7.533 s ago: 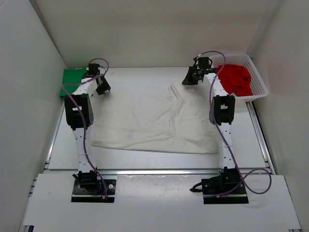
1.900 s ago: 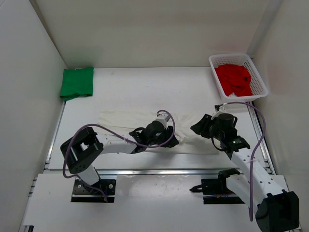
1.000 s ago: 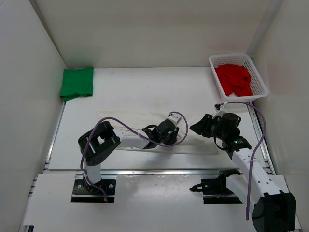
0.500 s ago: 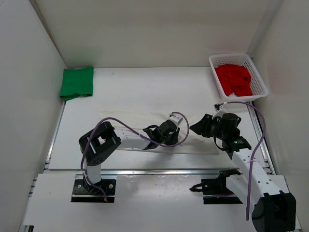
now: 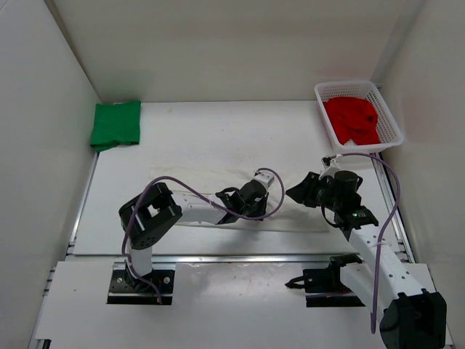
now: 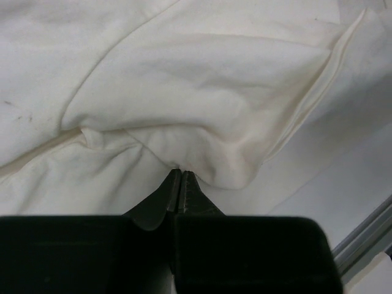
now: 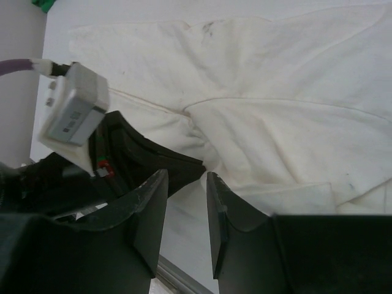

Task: Fold and stack the t-shirts
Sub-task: Fold the other side of the tshirt into a rectangle

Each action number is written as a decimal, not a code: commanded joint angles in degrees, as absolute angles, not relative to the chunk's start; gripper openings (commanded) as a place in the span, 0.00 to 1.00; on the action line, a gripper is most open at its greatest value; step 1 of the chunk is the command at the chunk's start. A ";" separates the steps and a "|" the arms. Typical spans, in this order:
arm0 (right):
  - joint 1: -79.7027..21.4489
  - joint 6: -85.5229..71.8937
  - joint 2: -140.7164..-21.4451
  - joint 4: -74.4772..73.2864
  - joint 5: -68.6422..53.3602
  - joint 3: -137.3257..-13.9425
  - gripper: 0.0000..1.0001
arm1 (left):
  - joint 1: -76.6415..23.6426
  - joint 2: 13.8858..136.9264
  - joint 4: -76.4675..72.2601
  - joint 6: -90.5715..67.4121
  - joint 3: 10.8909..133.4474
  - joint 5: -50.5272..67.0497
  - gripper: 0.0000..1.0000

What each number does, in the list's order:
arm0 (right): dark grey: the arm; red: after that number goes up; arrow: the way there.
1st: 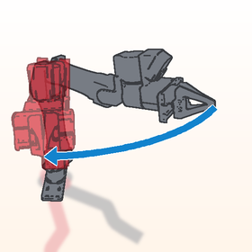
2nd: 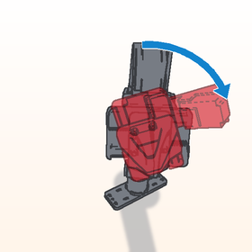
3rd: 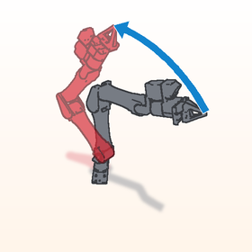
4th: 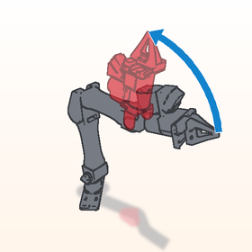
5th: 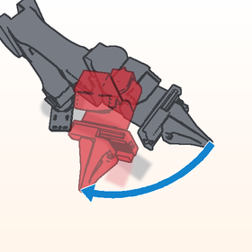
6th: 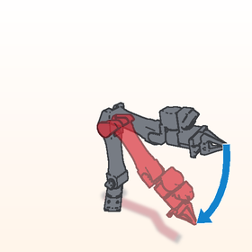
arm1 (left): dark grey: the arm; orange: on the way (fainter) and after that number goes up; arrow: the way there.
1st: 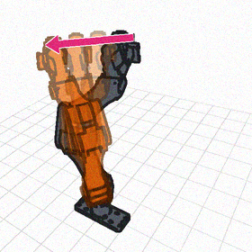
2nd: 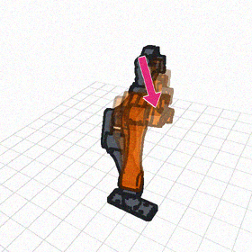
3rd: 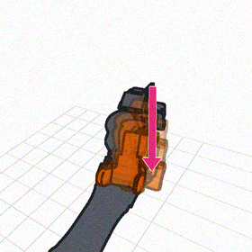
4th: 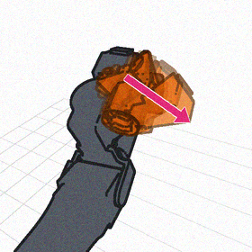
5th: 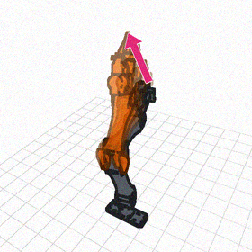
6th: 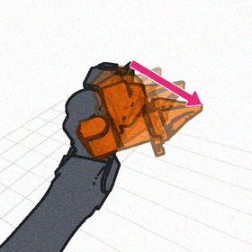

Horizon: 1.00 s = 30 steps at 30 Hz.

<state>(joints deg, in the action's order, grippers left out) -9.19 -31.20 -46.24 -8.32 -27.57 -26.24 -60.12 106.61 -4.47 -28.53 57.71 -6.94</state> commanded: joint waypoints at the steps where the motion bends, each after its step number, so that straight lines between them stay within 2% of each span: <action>1: -8.70 -29.10 -46.66 -10.54 -24.26 -27.33 0.30 | -60.38 101.43 -2.90 -29.61 58.54 -5.46 0.06; 5: -8.35 -28.30 -47.02 -13.80 -20.13 -27.77 0.29 | -58.63 97.39 -3.16 -32.16 55.29 -1.42 0.00; 9: -7.21 -28.30 -47.20 -15.02 -16.45 -28.30 0.29 | -57.84 95.37 -3.87 -34.62 52.39 1.75 0.00; 11: -8.43 -27.95 -47.55 -17.21 -13.02 -28.73 0.35 | -57.48 93.96 -4.74 -35.68 50.90 2.63 0.00; 13: -11.41 -27.77 -47.90 -18.63 -7.50 -28.48 0.52 | -57.48 92.47 -5.18 -36.38 49.58 2.90 0.00; 14: -12.47 -28.12 -47.99 -19.24 -6.25 -28.82 0.54 | -57.39 90.98 -5.88 -36.56 48.44 2.90 0.00; 15: -12.74 -27.69 -47.90 -19.25 -5.81 -28.48 0.54 | -57.31 90.97 -6.58 -37.43 47.21 3.77 0.01; 17: -13.45 -28.65 -48.86 -18.28 -6.33 -28.04 0.45 | -56.52 90.96 -7.65 -38.32 46.50 5.27 0.03; 20: -12.92 -29.09 -49.31 -17.06 -9.83 -26.02 0.41 | -56.51 91.93 -7.38 -38.23 45.71 6.95 0.06; 22: -13.27 -29.70 -49.04 -17.05 -10.10 -25.32 0.36 | -56.17 91.67 -7.56 -37.79 44.83 7.12 0.11; 24: -14.23 -29.62 -47.91 -17.93 -9.84 -24.96 0.36 | -55.55 91.06 -8.78 -38.32 43.25 7.73 0.22; 25: -14.85 -30.40 -47.55 -19.15 -9.15 -24.53 0.35 | -54.85 90.53 -9.05 -38.41 42.81 7.30 0.22; 27: -14.51 -30.41 -46.41 -19.25 -8.35 -24.17 0.28 | -54.15 88.78 -8.97 -38.15 41.40 6.07 0.27; 30: -8.90 -30.76 -46.32 -16.72 -10.62 -24.35 0.31 | -53.00 86.41 -8.79 -37.09 40.78 5.71 0.38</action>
